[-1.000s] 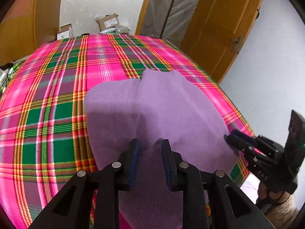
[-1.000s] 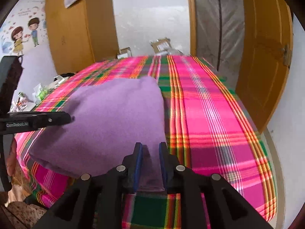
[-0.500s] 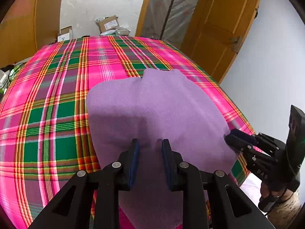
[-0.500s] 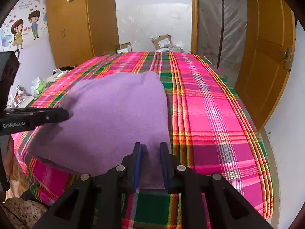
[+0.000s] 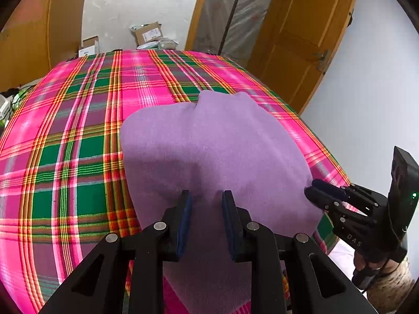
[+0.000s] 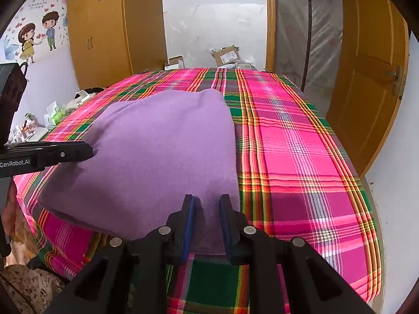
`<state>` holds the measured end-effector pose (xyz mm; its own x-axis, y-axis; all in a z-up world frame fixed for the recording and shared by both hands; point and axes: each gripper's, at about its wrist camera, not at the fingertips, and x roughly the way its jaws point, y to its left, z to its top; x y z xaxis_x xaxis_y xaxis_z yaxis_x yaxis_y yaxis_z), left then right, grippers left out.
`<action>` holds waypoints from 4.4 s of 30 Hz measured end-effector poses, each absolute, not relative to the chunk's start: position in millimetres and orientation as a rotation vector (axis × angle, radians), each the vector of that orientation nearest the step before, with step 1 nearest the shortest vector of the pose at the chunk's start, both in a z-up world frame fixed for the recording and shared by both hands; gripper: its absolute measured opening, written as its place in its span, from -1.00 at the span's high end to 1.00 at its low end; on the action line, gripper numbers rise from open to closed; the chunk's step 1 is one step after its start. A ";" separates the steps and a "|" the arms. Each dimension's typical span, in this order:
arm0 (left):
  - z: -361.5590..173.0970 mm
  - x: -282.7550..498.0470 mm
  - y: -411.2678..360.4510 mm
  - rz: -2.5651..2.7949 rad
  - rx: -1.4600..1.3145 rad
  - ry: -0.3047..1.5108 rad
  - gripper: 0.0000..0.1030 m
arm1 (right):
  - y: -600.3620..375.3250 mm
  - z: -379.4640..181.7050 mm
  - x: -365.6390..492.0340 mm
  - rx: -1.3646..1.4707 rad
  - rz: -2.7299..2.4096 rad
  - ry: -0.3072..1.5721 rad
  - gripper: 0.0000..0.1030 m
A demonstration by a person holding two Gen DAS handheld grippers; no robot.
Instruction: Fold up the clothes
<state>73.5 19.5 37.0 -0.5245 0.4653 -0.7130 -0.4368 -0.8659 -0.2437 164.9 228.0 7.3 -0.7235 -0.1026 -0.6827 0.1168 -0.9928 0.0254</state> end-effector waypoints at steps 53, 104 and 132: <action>-7.6 -18.7 -16.2 1.878 -1.503 -0.633 -0.17 | 281.0 -12.9 27.3 1.316 -2.146 -0.471 -0.09; 30.3 -172.4 -143.5 2.303 -1.424 -0.574 0.19 | 103.6 36.3 -135.9 1.203 -2.249 -0.381 0.57; 13.8 -214.1 -171.1 2.374 -1.446 -0.597 0.04 | 74.5 -1.7 -193.5 1.212 -2.368 -0.253 0.35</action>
<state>-214.1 -171.1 13.8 -0.4497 0.4543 -0.7690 -0.0364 -0.8696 -0.4924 -193.5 74.5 -1.7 -0.5028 -0.4816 -0.7178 0.3192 -0.8751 0.3636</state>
